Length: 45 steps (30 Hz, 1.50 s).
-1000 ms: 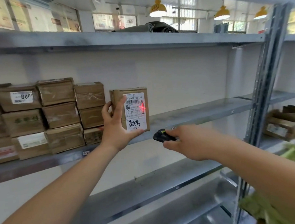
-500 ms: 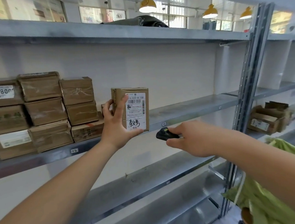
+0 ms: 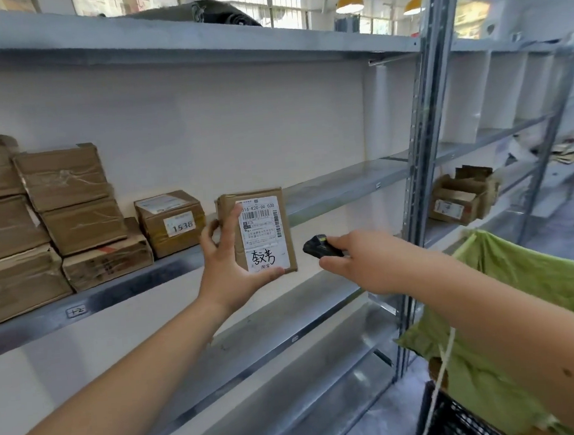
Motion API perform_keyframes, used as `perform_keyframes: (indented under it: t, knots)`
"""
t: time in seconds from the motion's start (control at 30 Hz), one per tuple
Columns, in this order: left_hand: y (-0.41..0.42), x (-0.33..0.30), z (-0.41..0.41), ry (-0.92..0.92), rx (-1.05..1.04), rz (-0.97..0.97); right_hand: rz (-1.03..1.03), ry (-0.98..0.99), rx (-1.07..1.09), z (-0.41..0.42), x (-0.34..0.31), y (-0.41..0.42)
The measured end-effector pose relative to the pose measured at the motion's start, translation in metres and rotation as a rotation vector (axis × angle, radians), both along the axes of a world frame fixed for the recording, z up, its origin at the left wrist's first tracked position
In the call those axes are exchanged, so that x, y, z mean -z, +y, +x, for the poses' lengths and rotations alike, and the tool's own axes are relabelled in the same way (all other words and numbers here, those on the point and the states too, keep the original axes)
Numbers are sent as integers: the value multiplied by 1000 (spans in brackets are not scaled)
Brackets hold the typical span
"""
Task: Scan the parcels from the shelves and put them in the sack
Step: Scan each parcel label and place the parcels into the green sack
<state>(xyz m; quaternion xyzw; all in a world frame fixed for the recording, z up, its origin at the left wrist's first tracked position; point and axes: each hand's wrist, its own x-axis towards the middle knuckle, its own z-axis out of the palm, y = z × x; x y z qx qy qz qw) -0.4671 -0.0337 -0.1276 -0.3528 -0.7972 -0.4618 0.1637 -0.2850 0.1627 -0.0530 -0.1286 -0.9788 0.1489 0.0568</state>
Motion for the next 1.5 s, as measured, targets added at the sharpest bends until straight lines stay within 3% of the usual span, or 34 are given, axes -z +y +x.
perform_keyframes:
  t: [0.3, 0.6, 0.73, 0.97, 1.27, 1.5]
  knots:
    - [108, 80, 38, -248, 208, -75, -239, -12, 215, 35, 103, 94]
    - [241, 158, 84, -476, 394, -163, -500, 113, 580, 94, 211, 200]
    - [298, 190, 110, -574, 432, -204, -531, 78, 725, 120, 245, 249]
    - [385, 207, 128, -635, 536, -260, -539, 30, 857, 154, 258, 320]
    - [541, 205, 72, -725, 730, -284, -552, 81, 1010, 137, 248, 409]
    - [674, 259, 31, -793, 813, -524, -635, 1, 1153, 83, 263, 492]
